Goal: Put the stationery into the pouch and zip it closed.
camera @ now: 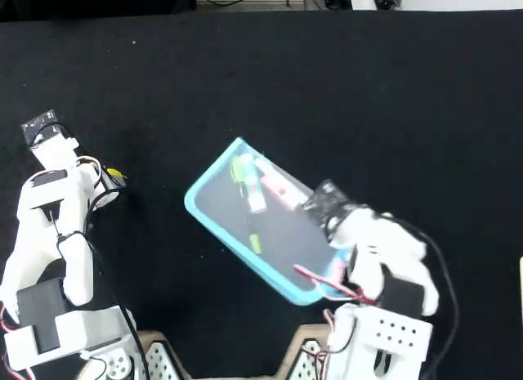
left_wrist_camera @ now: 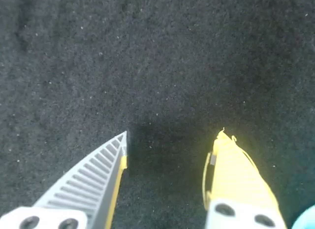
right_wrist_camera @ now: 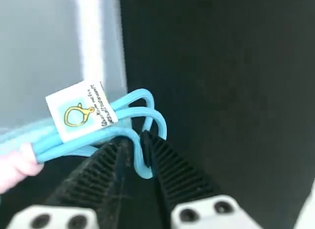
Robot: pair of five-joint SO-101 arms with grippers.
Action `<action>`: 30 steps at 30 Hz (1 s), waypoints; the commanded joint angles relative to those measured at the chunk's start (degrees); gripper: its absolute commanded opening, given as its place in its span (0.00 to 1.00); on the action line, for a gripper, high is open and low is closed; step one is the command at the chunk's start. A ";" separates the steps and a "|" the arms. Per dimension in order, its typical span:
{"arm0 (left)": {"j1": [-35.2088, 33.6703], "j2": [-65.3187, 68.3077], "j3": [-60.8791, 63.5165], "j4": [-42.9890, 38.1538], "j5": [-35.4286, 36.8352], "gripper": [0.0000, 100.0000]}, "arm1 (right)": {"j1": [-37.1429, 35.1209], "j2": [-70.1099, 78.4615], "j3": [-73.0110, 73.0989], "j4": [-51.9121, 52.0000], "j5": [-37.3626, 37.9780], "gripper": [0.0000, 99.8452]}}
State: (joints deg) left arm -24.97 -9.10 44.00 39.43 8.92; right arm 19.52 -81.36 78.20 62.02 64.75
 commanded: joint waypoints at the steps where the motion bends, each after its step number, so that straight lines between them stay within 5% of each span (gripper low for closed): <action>1: -0.48 -0.53 -0.22 -0.88 0.35 0.27 | 5.71 3.47 -1.80 -4.13 0.00 0.01; 8: -0.13 -0.53 -0.22 -0.88 0.35 0.27 | -3.43 21.14 -17.54 -1.58 -20.13 0.01; 14: -0.48 -0.53 -0.04 -0.44 0.35 0.27 | -10.73 41.54 -34.68 -1.14 -29.54 0.01; 30: -0.48 -0.53 -0.04 -0.44 0.35 0.27 | 16.35 60.97 -43.56 -9.14 -29.80 0.01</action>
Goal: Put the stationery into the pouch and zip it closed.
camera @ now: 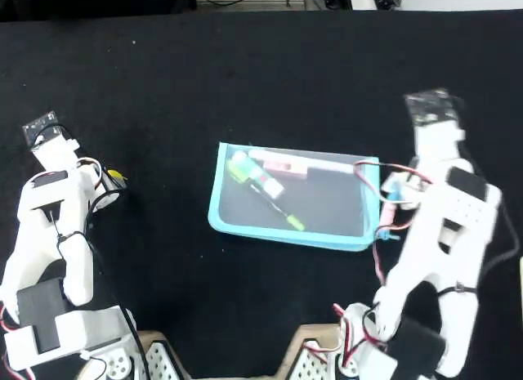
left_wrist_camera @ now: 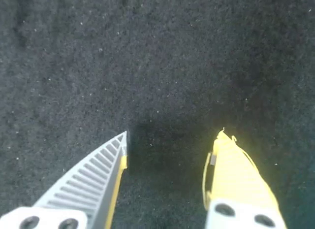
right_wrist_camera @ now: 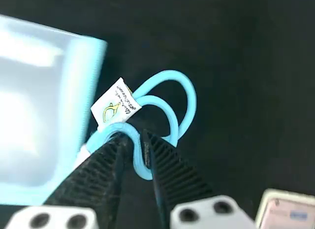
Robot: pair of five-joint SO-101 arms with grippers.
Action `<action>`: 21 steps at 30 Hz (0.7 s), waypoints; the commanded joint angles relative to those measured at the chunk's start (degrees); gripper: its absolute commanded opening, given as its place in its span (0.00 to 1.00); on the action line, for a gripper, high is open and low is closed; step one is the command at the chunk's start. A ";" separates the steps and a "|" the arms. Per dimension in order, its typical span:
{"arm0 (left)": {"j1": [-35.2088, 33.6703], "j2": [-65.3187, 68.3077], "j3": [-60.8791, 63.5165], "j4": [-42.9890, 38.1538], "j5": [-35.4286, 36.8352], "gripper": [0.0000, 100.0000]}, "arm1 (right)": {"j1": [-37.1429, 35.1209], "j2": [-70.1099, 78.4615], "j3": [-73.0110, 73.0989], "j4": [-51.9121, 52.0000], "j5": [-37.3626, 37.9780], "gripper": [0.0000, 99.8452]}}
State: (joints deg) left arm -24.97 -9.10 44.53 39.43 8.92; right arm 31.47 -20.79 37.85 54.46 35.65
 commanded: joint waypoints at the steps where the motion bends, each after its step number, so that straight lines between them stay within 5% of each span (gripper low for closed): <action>1: -0.48 -0.53 -0.57 -0.44 0.35 0.27 | 5.54 0.92 -3.21 -1.32 -0.70 0.01; 4: -0.48 -0.53 -0.57 -0.44 0.35 0.27 | 8.00 1.71 -3.47 2.55 -0.70 0.02; 8: -0.22 -0.53 0.04 -0.53 0.35 0.27 | 10.11 1.63 -4.09 9.32 -0.62 0.16; 12: -0.13 -0.53 0.04 -0.53 0.35 0.27 | 12.22 1.63 -6.55 12.22 6.33 0.24; 14: -0.13 -0.53 0.04 -0.53 0.35 0.27 | 12.13 1.63 -7.52 12.13 14.59 0.24; 21: -0.31 -0.53 0.04 -0.79 0.35 0.27 | 8.00 1.54 -5.76 22.15 61.10 0.24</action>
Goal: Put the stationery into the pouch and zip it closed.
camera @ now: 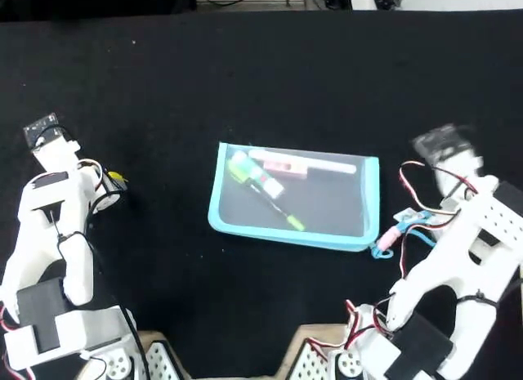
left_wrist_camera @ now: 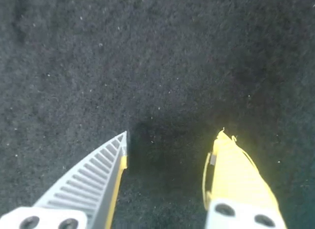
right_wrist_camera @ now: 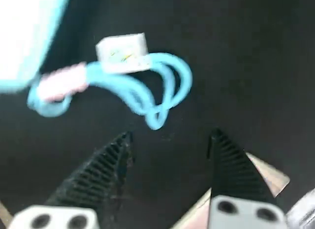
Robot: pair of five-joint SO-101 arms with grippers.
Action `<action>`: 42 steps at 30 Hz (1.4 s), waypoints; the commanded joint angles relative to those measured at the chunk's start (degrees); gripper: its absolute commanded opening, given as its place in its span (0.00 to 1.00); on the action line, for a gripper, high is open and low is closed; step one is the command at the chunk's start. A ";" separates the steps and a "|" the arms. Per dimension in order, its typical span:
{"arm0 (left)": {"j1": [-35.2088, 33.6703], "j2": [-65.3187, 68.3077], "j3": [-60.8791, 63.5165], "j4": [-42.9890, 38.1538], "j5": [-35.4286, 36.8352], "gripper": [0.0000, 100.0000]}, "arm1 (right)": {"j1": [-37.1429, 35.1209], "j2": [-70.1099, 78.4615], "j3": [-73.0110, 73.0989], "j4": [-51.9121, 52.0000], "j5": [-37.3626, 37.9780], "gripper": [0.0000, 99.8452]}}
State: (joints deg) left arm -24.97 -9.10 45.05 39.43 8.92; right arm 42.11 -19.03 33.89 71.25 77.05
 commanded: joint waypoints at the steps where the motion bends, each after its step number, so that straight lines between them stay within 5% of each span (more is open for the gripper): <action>1: -0.31 -0.53 -0.48 -0.79 0.35 0.27 | -3.60 -0.22 -1.54 7.30 23.56 0.24; 10: -0.40 -0.53 -0.48 -0.79 0.35 0.27 | -12.57 0.22 1.19 9.14 31.56 0.24; 15: -0.48 -0.53 -0.48 -0.53 0.35 0.27 | -16.79 0.22 9.45 0.70 31.56 0.24; 35: -0.48 -0.53 -0.48 -0.53 0.35 0.27 | -13.89 -0.13 29.93 -29.01 31.56 0.23; 40: -0.48 -0.53 -0.48 -0.53 0.35 0.27 | -8.53 -0.13 27.47 -28.92 31.56 0.01; 42: -0.48 -0.53 -0.48 -0.53 0.35 0.27 | -4.92 -0.13 25.98 -28.84 31.30 0.04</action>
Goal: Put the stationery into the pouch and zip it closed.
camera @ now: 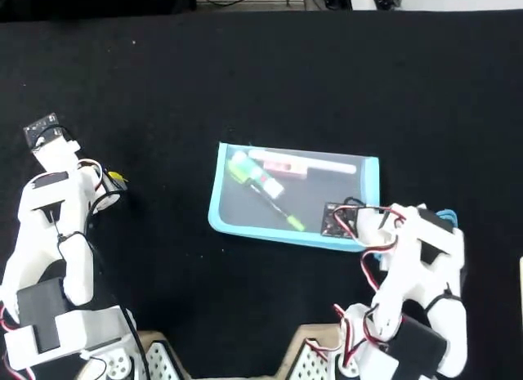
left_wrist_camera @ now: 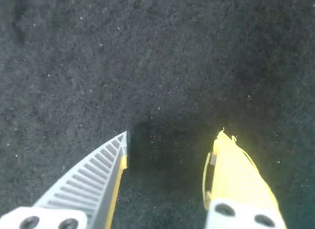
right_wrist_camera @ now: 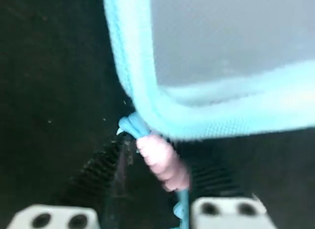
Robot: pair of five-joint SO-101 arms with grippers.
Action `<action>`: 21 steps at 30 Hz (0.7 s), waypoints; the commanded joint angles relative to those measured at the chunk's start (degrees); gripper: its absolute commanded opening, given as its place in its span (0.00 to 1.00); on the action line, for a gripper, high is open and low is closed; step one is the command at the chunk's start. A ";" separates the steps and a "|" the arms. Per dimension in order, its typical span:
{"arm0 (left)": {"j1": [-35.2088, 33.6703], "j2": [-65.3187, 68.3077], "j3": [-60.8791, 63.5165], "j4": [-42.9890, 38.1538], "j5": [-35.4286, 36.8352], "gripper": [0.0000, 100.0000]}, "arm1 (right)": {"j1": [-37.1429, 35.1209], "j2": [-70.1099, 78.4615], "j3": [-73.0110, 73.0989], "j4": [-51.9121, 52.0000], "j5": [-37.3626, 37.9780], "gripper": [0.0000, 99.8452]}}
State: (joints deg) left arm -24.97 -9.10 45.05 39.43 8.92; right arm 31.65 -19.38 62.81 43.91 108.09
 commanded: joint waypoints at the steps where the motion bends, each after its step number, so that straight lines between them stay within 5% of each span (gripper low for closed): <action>1: -0.48 -0.53 -0.48 -0.53 0.35 0.27 | 7.21 0.22 -3.38 -1.49 0.26 0.02; 5: -0.48 -0.53 -0.48 -0.53 0.35 0.27 | 12.66 0.13 -3.30 -1.41 -1.85 0.01; 12: -0.40 -0.53 -0.48 -0.53 0.35 0.27 | 16.79 0.13 -4.97 0.26 -17.23 0.01; 18: -0.40 -0.53 -0.48 -0.53 0.35 0.27 | 15.38 0.13 -16.75 19.25 -23.03 0.18; 21: -0.48 -0.53 -0.48 -0.53 0.35 0.27 | 14.95 0.40 -21.76 23.74 -22.68 0.18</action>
State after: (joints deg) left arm -24.97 -9.10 45.05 39.43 8.92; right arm 46.51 -18.86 47.60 63.34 85.93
